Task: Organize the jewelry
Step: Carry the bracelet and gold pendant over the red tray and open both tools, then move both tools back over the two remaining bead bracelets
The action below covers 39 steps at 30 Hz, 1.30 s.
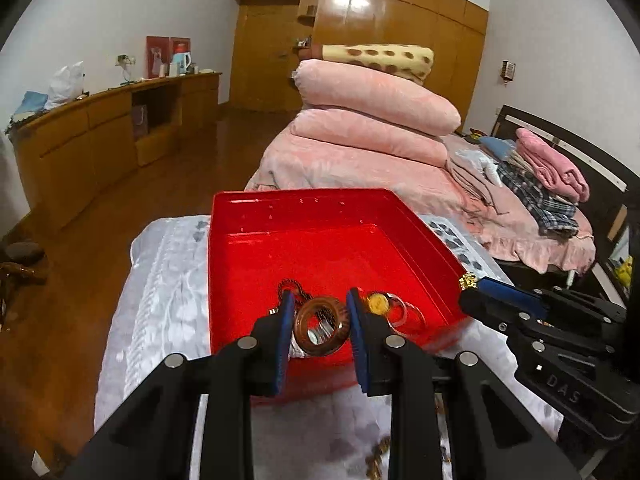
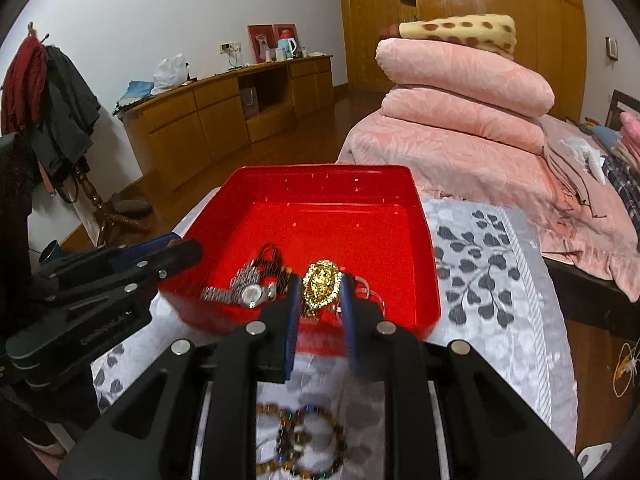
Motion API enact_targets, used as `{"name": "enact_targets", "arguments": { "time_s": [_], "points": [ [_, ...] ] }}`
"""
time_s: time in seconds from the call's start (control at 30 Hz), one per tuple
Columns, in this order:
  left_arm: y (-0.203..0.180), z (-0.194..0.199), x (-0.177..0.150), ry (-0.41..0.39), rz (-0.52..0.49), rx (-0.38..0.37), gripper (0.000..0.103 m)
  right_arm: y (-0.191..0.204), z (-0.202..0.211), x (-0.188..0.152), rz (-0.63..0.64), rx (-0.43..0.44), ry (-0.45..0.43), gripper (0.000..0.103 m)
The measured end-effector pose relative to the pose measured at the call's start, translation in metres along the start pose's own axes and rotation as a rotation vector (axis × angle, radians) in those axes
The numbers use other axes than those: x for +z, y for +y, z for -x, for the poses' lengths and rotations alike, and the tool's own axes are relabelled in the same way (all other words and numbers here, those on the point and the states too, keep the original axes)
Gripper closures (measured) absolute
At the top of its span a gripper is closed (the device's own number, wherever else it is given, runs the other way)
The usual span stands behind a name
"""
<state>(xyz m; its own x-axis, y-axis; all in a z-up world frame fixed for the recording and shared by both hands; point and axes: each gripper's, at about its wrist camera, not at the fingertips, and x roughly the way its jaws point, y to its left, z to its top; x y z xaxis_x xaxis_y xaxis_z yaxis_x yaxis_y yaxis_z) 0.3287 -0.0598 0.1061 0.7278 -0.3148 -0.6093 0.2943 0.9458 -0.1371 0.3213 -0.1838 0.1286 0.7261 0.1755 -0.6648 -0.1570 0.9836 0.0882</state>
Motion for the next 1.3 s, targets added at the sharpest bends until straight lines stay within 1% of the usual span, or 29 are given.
{"name": "enact_targets", "arguments": {
  "time_s": [0.1,0.2,0.4,0.47,0.5,0.53,0.57,0.6,0.67,0.73,0.8,0.83,0.87,0.93,1.0,1.1,1.2,1.3],
  "points": [
    [0.001,-0.013,0.01,0.007,-0.001,0.011,0.077,-0.003,-0.01,0.007,-0.001,-0.001,0.012,0.085],
    [0.004,-0.023,0.014,0.019,0.003,0.017,0.077,-0.005,-0.022,0.013,-0.005,-0.003,0.026,0.085],
    [0.01,-0.049,0.015,0.07,0.027,0.024,0.076,-0.011,-0.04,0.018,-0.014,-0.005,0.05,0.084],
    [0.012,-0.057,0.015,0.089,0.034,0.028,0.076,-0.011,-0.046,0.019,-0.012,-0.005,0.06,0.082],
    [0.013,-0.059,0.014,0.094,0.039,0.031,0.073,-0.011,-0.048,0.019,-0.017,-0.009,0.058,0.079],
    [0.015,-0.061,0.013,0.102,0.043,0.033,0.069,-0.013,-0.049,0.018,-0.026,-0.012,0.054,0.07],
    [0.016,-0.061,0.012,0.105,0.048,0.033,0.061,-0.014,-0.049,0.017,-0.031,-0.014,0.052,0.067],
    [0.018,-0.06,0.012,0.1,0.052,0.037,0.056,-0.015,-0.048,0.016,-0.033,-0.019,0.051,0.067],
    [0.019,-0.053,0.011,0.081,0.055,0.047,0.054,-0.017,-0.045,0.015,-0.04,-0.023,0.04,0.065],
    [0.019,-0.041,0.012,0.054,0.056,0.044,0.048,-0.019,-0.038,0.014,-0.043,-0.024,0.025,0.064],
    [0.018,-0.023,0.009,0.011,0.05,0.05,0.035,-0.02,-0.025,0.011,-0.043,-0.031,-0.004,0.056],
    [0.017,-0.016,0.008,-0.005,0.048,0.056,0.032,-0.02,-0.018,0.008,-0.042,-0.037,-0.02,0.05],
    [0.016,-0.006,0.005,-0.024,0.045,0.057,0.028,-0.02,-0.01,0.003,-0.038,-0.042,-0.036,0.049],
    [0.014,0.011,-0.002,-0.048,0.036,0.05,0.025,-0.021,0.002,-0.007,-0.037,-0.038,-0.049,0.049],
    [0.013,0.023,-0.011,-0.053,0.033,0.054,0.02,-0.023,0.014,-0.022,-0.039,-0.026,-0.052,0.049],
    [0.012,0.038,-0.029,-0.048,0.037,0.049,0.015,-0.024,0.027,-0.052,-0.044,-0.028,-0.029,0.049],
    [0.009,0.044,-0.049,-0.016,0.034,0.048,0.015,-0.025,0.032,-0.075,-0.059,-0.028,0.002,0.049],
    [0.002,0.042,-0.068,0.041,0.022,0.045,0.015,-0.026,0.037,-0.095,-0.076,-0.031,0.029,0.049]
  ]
}}
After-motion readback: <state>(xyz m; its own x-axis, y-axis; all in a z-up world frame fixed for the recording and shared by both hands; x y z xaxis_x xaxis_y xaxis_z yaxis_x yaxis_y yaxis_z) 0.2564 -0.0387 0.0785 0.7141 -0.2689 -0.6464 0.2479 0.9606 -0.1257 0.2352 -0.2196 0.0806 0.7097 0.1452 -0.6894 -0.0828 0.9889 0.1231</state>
